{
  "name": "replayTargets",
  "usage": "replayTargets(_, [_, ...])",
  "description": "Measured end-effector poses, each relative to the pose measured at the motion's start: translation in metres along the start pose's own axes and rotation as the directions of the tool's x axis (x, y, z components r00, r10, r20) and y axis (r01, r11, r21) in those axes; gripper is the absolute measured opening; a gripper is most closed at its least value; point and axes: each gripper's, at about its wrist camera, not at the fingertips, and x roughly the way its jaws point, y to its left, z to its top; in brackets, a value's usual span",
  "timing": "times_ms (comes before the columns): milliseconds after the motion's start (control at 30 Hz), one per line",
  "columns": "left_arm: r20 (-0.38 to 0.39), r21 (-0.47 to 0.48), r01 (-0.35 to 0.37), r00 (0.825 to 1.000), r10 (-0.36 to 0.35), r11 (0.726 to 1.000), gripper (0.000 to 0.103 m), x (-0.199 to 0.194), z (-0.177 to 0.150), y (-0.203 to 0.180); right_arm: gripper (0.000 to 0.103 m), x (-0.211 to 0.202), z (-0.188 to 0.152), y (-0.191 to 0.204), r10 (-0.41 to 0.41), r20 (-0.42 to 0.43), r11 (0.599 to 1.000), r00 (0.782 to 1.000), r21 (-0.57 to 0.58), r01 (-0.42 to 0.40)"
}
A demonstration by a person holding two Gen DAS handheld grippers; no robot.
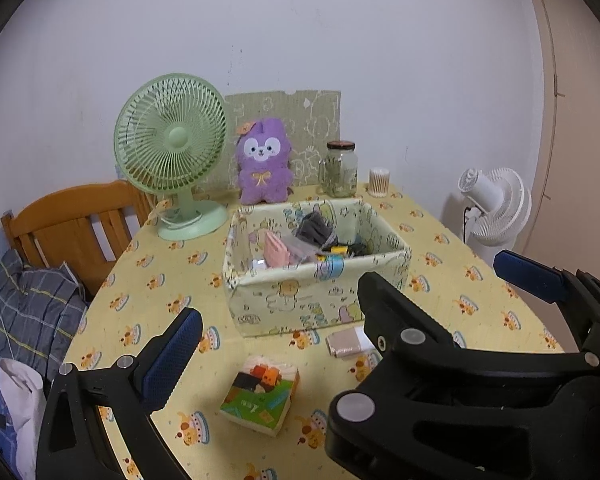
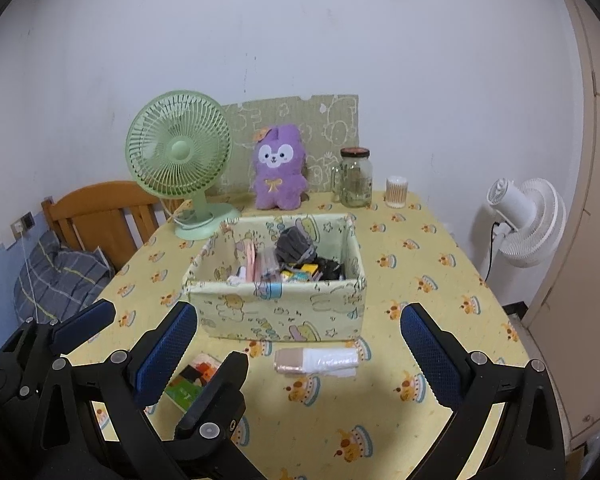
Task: Organize soft objects
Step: 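Lift both open tools away from the box, then lower the left tool onto the green tissue pack and close on it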
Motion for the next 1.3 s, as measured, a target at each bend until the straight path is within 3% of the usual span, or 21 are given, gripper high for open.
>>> replayTargets(833, [-0.14,0.007,0.032,0.99,-0.031,0.999,0.102,0.052,-0.056,0.015,0.103,0.054,-0.061,0.005,-0.023,-0.133,0.999,0.991,0.044,0.029])
replayTargets(1300, [-0.238,-0.052,0.013,0.971,-0.025,0.999,0.086,0.082,-0.075,0.037,0.103,0.087,-0.075,0.018,-0.019,-0.221,1.0,0.975,0.012,0.023])
